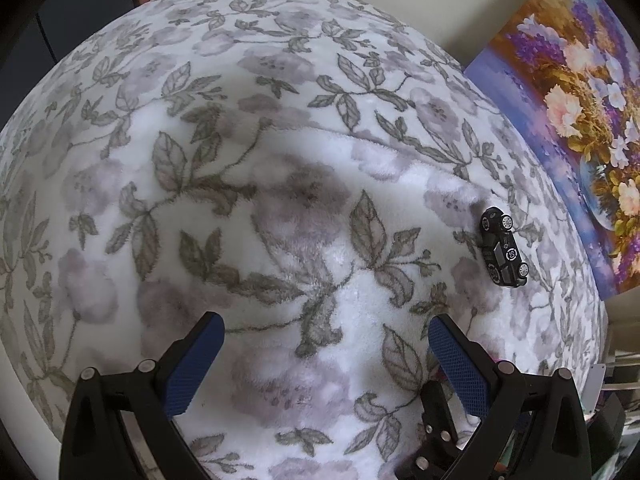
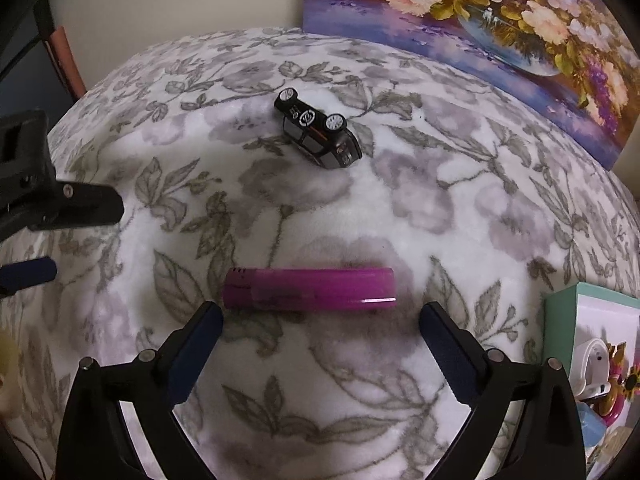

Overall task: Organize rigid objects
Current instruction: 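Grasp the pink lighter across its body with the right tool, then grasp the black toy car with the left tool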

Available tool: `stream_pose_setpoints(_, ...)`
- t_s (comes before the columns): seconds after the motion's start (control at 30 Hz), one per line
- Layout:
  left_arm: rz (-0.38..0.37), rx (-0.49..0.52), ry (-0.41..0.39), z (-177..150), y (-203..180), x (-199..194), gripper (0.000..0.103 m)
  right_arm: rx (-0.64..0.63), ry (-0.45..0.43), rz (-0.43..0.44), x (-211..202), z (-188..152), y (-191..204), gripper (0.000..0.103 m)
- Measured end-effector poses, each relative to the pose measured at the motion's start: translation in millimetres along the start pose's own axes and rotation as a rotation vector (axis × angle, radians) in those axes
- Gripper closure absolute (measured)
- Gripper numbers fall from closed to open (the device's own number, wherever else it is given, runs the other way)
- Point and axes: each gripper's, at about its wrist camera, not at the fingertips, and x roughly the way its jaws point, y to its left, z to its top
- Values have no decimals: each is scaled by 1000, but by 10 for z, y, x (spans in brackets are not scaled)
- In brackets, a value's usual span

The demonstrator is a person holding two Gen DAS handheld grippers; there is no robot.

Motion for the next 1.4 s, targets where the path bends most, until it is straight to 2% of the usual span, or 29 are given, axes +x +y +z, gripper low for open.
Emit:
stream_pose_setpoints(0.47,19,-9,6,-5,38,70,0,7,-25,-7,32,32,40,5)
stream_pose_setpoints(0.57,22,-5,7,0,29,83,0,17,-24,-6,18,42,3,11)
stream_pose_setpoints(0.67,25,2,11,5,15,109,0,31,-29,-11,-9,57,-58,22)
stream_pose_setpoints(0.87,29,27,14,1,-56,142,0,59,-26,6,-25,73,-169,22)
stream_pose_setpoints(1.0,30,69,12,2,-195,161,0,111,-27,-14,-41,114,-357,22)
stream_pose_setpoints(1.13,-4,101,6,11,-388,186,0,178,-46,-27,-110,162,-613,22)
stream_pose_setpoints(1.4,-92,173,-35,111,-829,300,0,244,-166,-51,-445,370,-1023,22)
